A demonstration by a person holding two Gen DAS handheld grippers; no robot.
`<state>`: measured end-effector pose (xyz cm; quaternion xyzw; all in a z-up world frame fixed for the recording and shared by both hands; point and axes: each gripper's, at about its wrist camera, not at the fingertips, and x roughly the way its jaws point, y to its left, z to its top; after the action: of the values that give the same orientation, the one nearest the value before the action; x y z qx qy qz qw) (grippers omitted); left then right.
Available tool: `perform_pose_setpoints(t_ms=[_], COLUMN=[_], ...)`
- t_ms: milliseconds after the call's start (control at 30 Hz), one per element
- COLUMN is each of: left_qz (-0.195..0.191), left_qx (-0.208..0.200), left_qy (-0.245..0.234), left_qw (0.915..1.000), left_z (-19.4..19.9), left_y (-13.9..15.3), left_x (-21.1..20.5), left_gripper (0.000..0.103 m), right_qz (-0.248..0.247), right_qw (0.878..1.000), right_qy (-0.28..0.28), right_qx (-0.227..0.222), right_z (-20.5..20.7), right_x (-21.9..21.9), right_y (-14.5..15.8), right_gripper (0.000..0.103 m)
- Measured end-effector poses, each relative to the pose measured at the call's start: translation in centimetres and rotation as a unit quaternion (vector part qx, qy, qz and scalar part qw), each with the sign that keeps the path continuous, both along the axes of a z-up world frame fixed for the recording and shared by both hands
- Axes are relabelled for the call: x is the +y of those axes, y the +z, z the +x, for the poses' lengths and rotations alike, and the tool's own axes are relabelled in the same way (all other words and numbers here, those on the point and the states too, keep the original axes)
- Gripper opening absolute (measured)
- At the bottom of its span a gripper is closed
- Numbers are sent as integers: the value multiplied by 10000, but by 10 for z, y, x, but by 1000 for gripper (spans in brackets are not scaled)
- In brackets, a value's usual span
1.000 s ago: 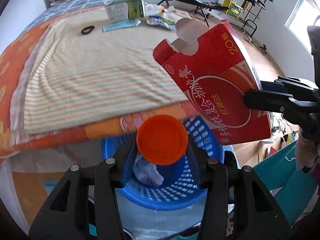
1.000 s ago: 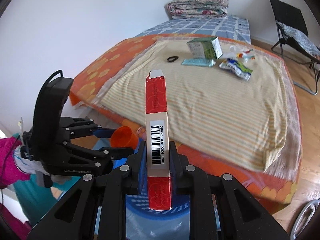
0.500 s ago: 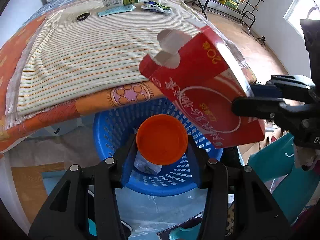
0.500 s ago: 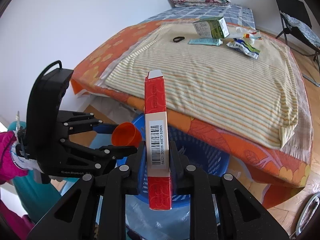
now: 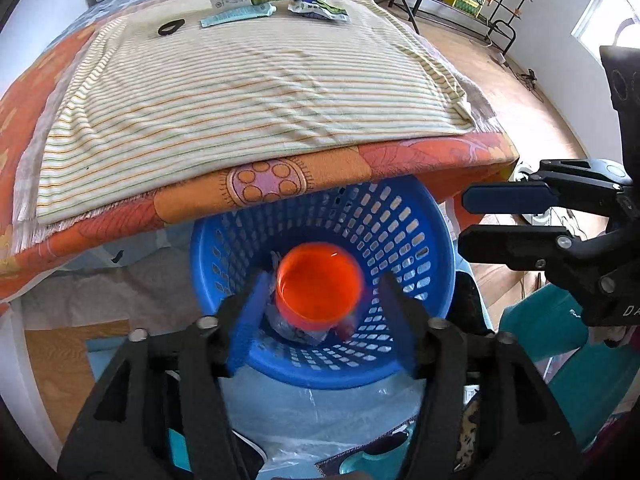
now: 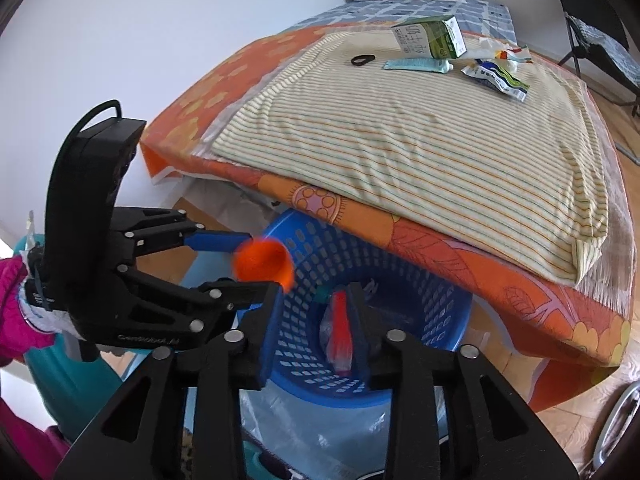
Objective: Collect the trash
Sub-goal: 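Carry the cap and red box over the blue basket and release both, then raise both open tools back toward the remaining items on the bed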
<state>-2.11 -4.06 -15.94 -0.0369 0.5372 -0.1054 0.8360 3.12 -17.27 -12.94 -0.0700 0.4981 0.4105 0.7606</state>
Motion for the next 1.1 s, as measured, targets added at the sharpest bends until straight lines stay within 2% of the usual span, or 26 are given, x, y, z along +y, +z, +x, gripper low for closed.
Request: perform_pose_setpoints(t_ms=[200,333,433,467,533,567,1100], left_qz=[-8,-4,7,-3,-13,-6,7], left_qx=[24,40,59,57,59,48,-23], left_qy=[37,44,85,99,102,107,277], left_qw=[10000,10000,9999,9999,9999,9999,9996], left_z=[1,1,1,2,2,2,27], left_y=[-1,-2,-3,-3,-3,-2,10], left_x=[1,1,2,2,2,2,16], left_gripper=[62,62,68,69,69,69,69], right_qz=[-34,-66,-96,-113,-129,-121,-153], right_qw=[10000,9999,9998,9998,9995,9994,9970], right_qy=[-64,-106,-141,-160,-229,-265,-710], right_qx=[-29,-80,-99,-109,-145,-169,-284], right_z=[1,1,2,3,4,5,29], right_x=[-2,-2,-2,-3,-4,-5,-13], right_y=[0,1,1,1,2,3,15], right_gripper=[33,41,42,44,56,57,61])
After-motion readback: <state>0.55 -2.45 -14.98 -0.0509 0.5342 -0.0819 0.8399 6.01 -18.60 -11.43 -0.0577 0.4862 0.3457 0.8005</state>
